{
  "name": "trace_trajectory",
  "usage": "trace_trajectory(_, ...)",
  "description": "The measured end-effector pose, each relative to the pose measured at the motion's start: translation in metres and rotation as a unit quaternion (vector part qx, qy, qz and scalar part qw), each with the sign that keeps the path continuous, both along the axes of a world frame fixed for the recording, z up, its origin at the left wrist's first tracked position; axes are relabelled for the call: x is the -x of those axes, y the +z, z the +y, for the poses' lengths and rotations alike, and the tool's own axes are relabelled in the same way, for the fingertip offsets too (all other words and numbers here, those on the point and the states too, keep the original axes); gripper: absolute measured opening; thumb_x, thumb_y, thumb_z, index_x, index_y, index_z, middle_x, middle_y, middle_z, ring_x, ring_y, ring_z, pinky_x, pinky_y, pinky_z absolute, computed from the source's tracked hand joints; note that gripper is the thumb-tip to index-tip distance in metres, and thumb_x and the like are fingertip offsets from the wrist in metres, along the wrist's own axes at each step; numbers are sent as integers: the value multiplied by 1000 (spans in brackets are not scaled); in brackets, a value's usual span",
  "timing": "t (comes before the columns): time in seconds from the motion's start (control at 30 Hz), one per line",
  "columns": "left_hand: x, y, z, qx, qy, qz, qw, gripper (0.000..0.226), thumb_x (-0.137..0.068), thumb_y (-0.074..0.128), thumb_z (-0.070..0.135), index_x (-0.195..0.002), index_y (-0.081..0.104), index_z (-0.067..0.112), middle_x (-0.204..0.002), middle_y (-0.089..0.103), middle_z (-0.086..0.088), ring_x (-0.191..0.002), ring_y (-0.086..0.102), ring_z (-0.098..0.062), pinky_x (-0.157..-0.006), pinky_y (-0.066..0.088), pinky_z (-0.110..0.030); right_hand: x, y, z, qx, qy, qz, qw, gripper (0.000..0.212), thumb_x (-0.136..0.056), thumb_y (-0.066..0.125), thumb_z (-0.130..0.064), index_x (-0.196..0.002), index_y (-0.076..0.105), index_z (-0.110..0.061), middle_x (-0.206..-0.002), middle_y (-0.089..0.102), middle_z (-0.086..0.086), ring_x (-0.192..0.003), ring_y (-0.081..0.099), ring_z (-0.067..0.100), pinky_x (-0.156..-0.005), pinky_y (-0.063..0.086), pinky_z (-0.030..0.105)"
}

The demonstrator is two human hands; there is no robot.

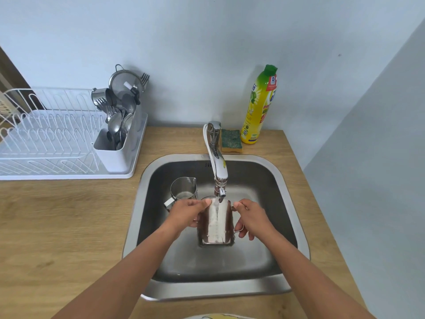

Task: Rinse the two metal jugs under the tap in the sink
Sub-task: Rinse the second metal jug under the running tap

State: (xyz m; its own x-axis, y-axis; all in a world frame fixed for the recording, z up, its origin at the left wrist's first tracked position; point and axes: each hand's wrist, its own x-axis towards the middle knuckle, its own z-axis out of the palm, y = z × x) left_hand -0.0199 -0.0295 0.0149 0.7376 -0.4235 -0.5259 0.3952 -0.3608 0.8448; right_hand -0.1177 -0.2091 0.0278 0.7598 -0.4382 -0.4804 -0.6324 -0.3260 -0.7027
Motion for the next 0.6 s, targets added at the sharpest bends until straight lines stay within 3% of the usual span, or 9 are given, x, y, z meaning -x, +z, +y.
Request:
trace_trajectory(0.13, 0, 8, -3, -13, 5, 31, 999, 41, -85, 72, 41, -101, 72, 4, -94, 77, -15, -71, 72, -22, -57, 59, -29, -2, -2, -1, -34, -18, -2, 999, 32, -103, 38, -33, -100, 63, -11, -54, 64, 8, -38, 56, 19, -37, 37, 24)
trace_trajectory(0.3, -1, 9, -3, -29, 4, 30, 999, 41, -88, 68, 43, -99, 70, 3, -82, 73, -11, -64, 68, -20, -48, 55, -25, -2, -9, -5, -118, -73, 14, 990, 37, -103, 42, -34, -93, 63, -4, -48, 54, 6, -32, 46, 17, -33, 26, 17)
trace_trajectory(0.47, -8, 5, -2, -40, 0, -1, 999, 27, -91, 67, 33, -94, 72, 7, -70, 62, -5, -56, 56, -18, -57, 54, -31, -4, -19, -8, -228, -144, 64, 961, 34, -102, 44, -32, -80, 56, -9, -49, 44, 0, -32, 37, 11, -34, 20, 14)
trace_trajectory(0.6, -23, 16, 0, -100, -42, -115, 987, 18, -92, 65, 29, -103, 71, 16, -79, 71, -5, -62, 61, -15, -65, 59, -35, -4, -30, -8, -297, -184, 91, 933, 29, -103, 44, -30, -78, 51, -16, -44, 43, -4, -29, 35, 6, -30, 19, 10)
